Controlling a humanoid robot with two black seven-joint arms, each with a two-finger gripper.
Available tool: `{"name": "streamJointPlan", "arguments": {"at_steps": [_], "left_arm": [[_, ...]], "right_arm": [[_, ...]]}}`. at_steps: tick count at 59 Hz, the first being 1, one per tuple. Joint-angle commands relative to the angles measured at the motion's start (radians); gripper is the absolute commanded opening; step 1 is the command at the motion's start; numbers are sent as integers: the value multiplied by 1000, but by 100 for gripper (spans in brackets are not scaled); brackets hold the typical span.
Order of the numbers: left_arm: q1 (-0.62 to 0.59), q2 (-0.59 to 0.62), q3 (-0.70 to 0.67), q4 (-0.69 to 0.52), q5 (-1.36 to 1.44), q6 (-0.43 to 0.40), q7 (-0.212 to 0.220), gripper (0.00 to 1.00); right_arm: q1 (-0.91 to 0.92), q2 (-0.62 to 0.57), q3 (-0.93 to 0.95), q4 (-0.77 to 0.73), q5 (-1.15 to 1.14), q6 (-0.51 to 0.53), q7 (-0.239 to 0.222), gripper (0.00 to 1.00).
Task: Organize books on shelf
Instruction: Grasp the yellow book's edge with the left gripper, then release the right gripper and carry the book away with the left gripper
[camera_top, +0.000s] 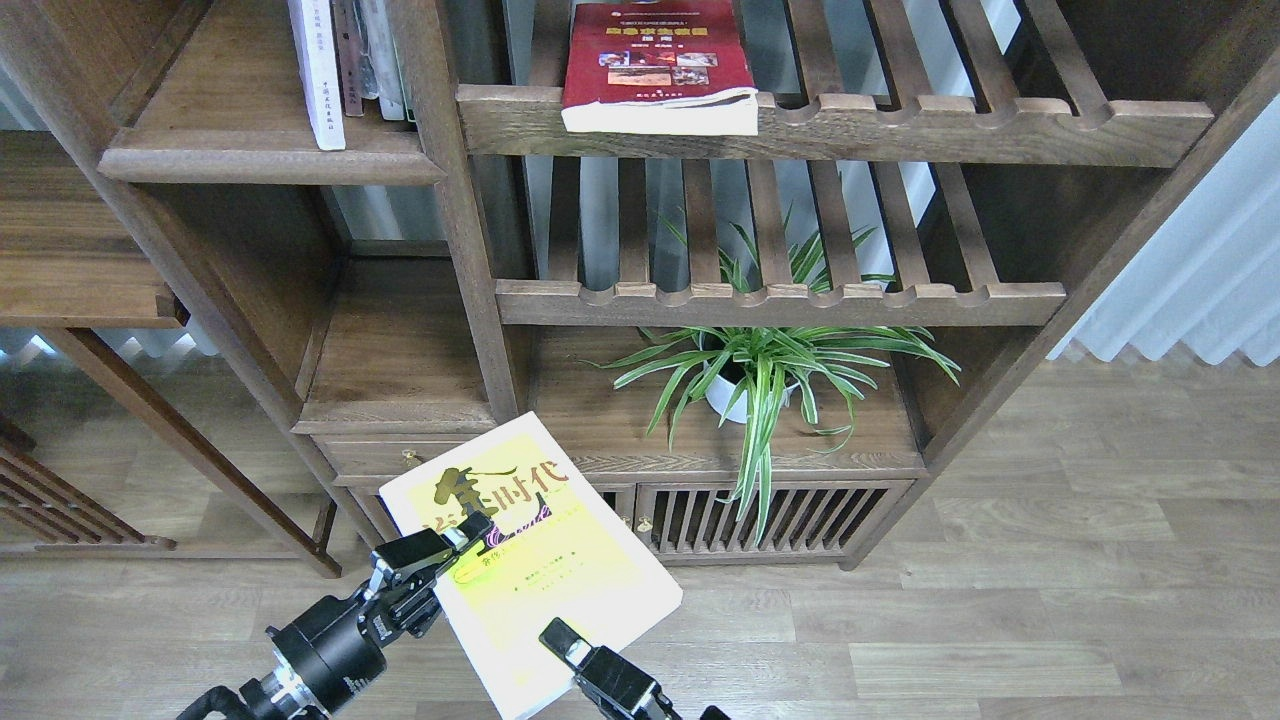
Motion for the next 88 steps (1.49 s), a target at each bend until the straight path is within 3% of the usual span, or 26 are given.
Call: {"name": "streamJointPlan", "arguments": {"at_steps": [1,11,27,35,42,61,68,88], "left_arm": [[11,-10,-42,-8,53,0,-6,3],[115,-30,-115,-80,185,0,-17,2],[294,-111,-356,-84,464,0,-16,3],[299,-201,-545,-86,653,0,-12,2],[298,-263,-596,-86,721,0,-6,2],[405,-264,-677,-87,745,0,9,0],[422,-264,-782,-87,750,0,32,0],[417,-264,-1014,-87,738,0,29,1]], "right_arm": [[2,-6,33,-2,11,-1,3,98],[2,-18,175,-33,57,-1,2,99],[0,-35,207,-45,64,-1,3,99],[0,-32,207,-45,66,-1,3,99],[0,-30,207,-46,66,-1,3,99],[-1,-39,211,-46,80,-1,5,99],[0,-44,211,-48,93,-1,3,99],[28,-29,191,-69,92,-1,3,99]]}}
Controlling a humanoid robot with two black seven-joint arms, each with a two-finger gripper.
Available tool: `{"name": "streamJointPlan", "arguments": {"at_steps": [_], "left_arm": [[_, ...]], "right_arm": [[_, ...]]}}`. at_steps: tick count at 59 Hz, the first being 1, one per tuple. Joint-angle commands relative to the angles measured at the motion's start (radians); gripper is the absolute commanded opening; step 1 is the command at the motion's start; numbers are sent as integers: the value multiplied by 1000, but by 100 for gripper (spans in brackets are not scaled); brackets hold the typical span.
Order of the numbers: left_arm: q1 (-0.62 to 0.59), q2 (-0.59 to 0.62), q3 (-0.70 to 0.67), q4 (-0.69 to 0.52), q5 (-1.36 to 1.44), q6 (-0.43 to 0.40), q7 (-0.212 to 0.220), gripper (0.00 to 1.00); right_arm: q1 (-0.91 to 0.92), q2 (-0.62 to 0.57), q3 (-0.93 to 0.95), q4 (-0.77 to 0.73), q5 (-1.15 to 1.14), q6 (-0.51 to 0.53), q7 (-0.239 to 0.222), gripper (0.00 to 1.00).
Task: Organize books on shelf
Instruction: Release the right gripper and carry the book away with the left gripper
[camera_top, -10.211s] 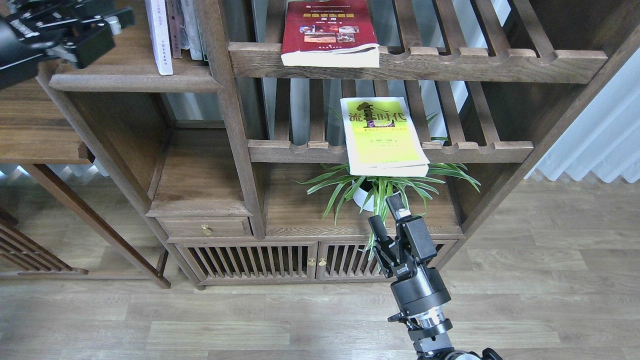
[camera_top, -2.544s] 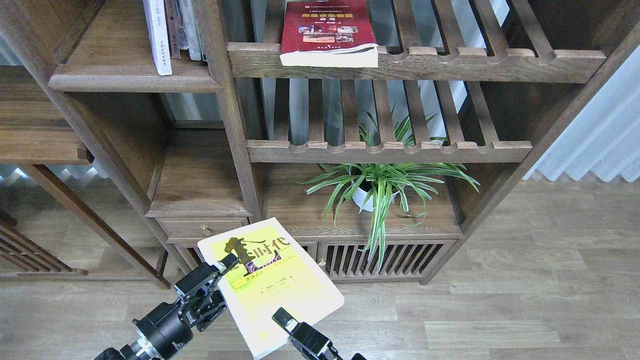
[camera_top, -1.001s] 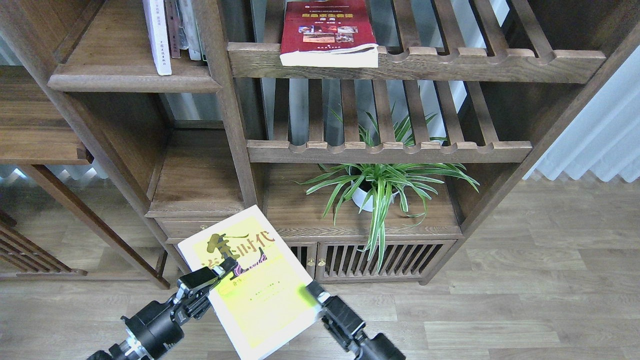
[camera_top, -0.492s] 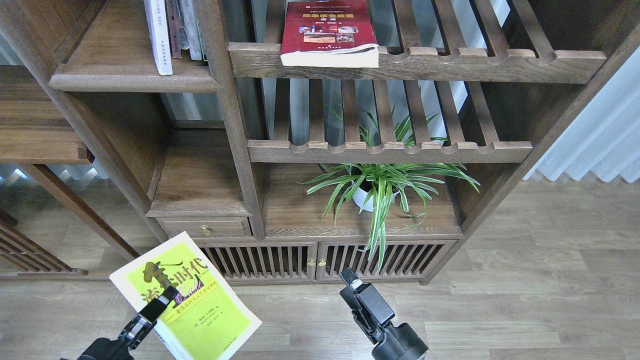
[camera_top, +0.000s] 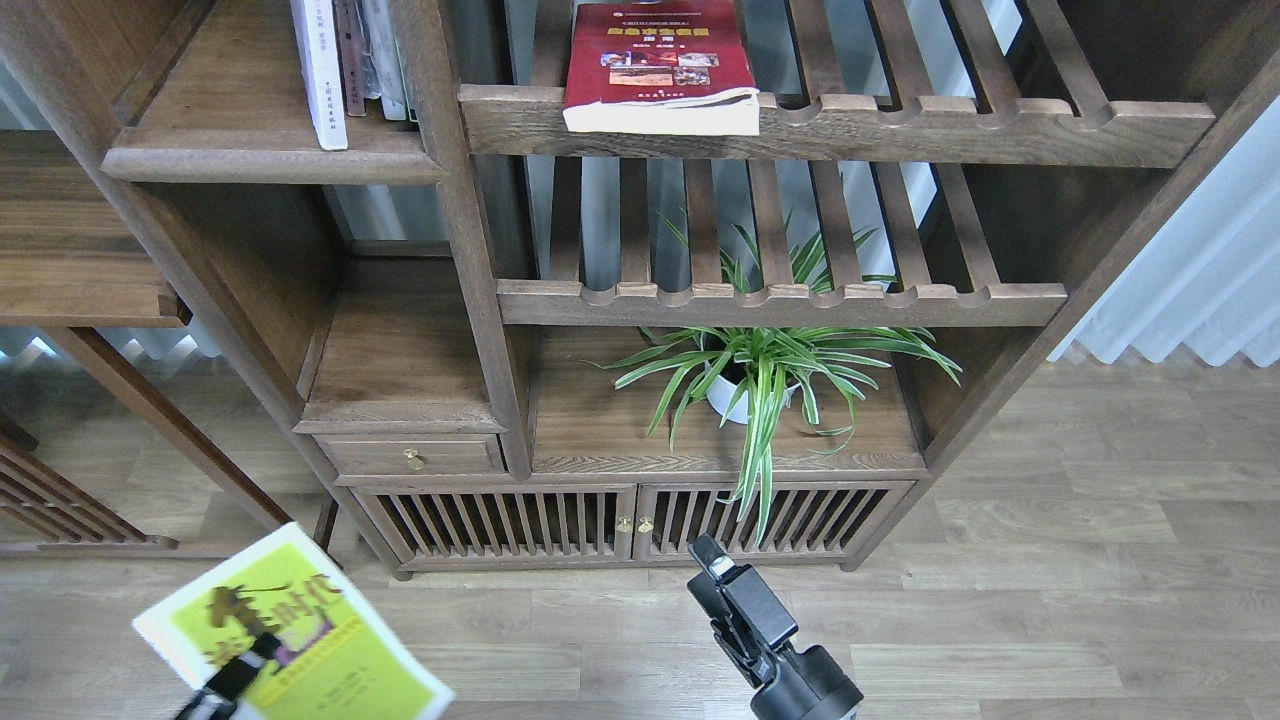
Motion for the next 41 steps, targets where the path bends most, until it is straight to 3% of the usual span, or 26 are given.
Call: {"name": "streamJointPlan", "arguments": {"at_steps": [1,22,41], "left_arm": [[-4,0,-48,0,-10,0,-5,1],[-82,0,-225,2,-53,0,-2,1],[-162,0,-228,2,-80,0,2,1]], "right_arm": [[8,5,-6,-5,-1,0,0,99],[6,5,-9,-8,-1,0,0,99],[8,6,-9,-10,-1,0,0,99]]}}
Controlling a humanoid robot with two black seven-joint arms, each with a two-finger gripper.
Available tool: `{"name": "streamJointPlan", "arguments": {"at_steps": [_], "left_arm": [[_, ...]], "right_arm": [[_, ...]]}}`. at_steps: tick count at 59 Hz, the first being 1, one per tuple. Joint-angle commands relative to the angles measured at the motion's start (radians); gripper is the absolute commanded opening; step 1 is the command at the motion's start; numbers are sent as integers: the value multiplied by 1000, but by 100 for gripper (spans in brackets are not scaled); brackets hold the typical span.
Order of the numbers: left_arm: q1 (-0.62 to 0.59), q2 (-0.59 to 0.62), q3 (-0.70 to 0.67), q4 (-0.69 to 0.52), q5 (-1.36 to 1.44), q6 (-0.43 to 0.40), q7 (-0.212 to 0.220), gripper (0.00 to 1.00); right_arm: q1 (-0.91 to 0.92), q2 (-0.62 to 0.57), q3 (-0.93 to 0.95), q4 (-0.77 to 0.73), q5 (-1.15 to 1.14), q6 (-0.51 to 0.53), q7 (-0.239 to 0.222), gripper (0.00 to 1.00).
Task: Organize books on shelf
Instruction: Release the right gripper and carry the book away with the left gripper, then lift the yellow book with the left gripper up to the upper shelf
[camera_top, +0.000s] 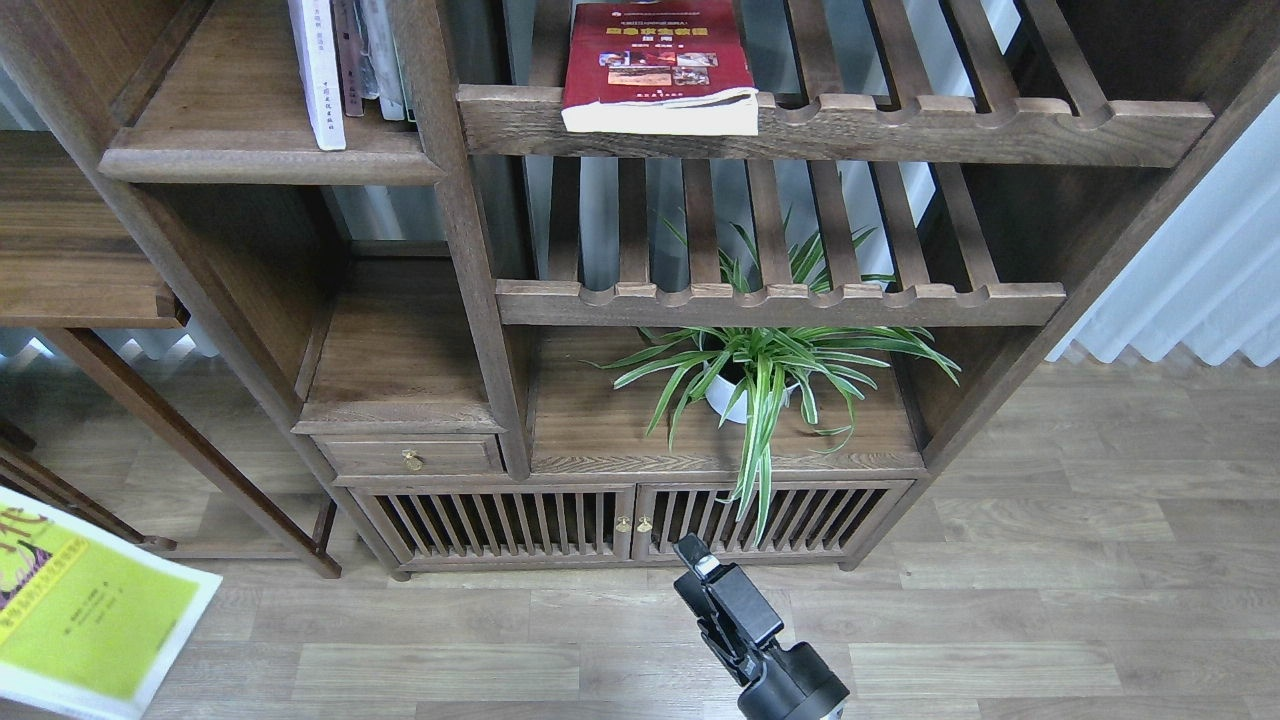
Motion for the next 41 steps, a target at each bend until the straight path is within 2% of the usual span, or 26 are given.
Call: {"name": "streamJointPlan", "arguments": {"at_steps": [1,5,6,12,30,41], "left_arm": [[-33,0,0,0,-1,0,3,1],[-47,8,0,0,-1,0,4,1],[-62,59,0,0,-1,0,12,1],[-93,139,0,0,-1,0,36,1],[-165,276,0,0,-1,0,36,1],[-293,353,0,1,-1,0,36,1]], "right_arm": [[1,-1,0,-1,0,0,0,99],[1,-1,0,-1,0,0,0,99],[2,-1,0,-1,0,0,0,99],[2,-1,0,-1,-1,0,0,99],[10,-1,0,-1,0,0,0,99],[10,-1,0,-1,0,0,0,99]]}}
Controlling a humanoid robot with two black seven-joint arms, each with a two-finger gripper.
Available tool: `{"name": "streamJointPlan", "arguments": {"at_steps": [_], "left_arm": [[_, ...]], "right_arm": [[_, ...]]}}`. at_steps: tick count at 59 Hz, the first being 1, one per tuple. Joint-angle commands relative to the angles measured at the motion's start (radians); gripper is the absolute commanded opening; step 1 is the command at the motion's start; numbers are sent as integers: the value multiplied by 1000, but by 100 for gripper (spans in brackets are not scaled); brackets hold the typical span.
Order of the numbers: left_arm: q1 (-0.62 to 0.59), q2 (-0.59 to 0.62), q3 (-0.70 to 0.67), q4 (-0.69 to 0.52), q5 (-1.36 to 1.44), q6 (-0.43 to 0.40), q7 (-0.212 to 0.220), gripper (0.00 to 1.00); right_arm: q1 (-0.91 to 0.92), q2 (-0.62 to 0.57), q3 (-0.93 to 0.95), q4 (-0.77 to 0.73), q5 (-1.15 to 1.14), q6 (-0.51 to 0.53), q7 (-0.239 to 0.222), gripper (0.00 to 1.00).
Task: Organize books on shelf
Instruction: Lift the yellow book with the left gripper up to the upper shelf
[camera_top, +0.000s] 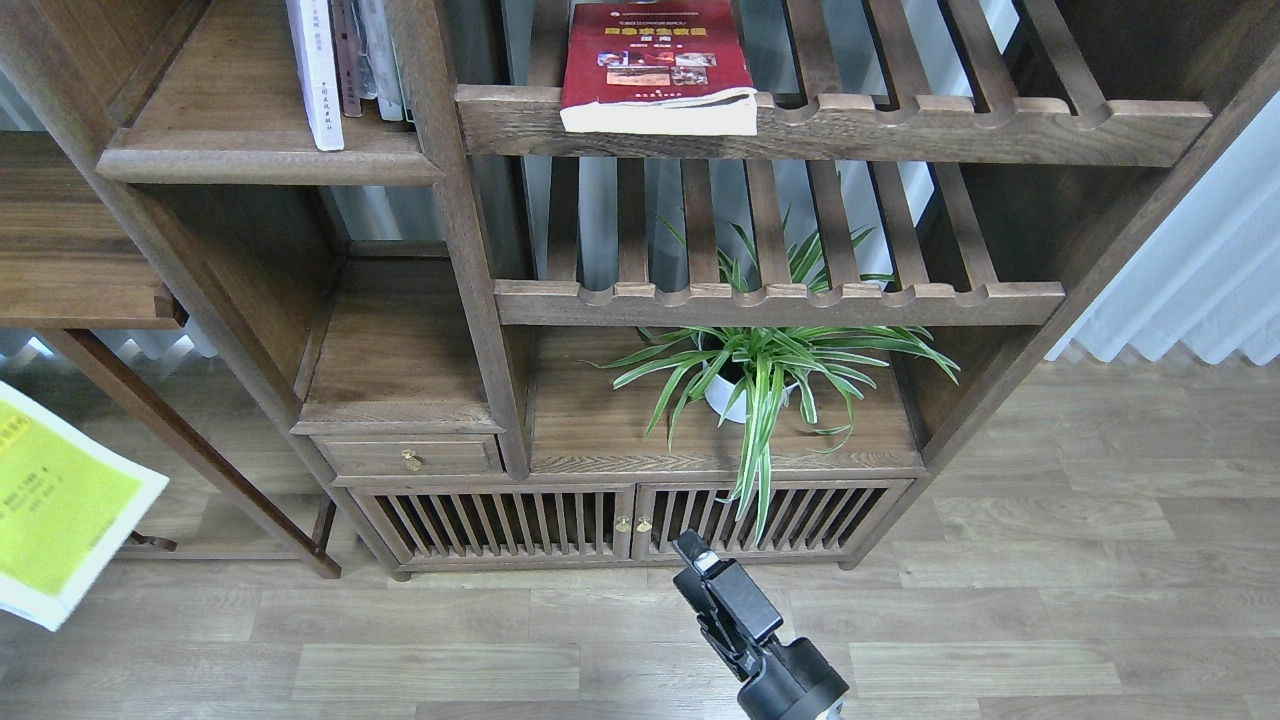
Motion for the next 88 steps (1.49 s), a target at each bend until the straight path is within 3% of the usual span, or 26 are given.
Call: {"name": "streamJointPlan", "arguments": {"at_steps": [1,17,27,69,88], "left_arm": [[-79,55,0,1,0,0,0,1],[-241,177,3,3,2,0,0,1],[-263,201,16,1,-1,0,0,1],[-619,304,426,14,6,0,0,1],[-734,302,520,33,51,0,0,1]], "right_arm": [[0,0,0,0,0,0,0,99],[11,0,3,-1,0,0,0,99],[21,0,3,-1,2,0,0,99],[35,0,11,-8,3,0,0,99],[35,0,11,-6,3,0,0,99]]}}
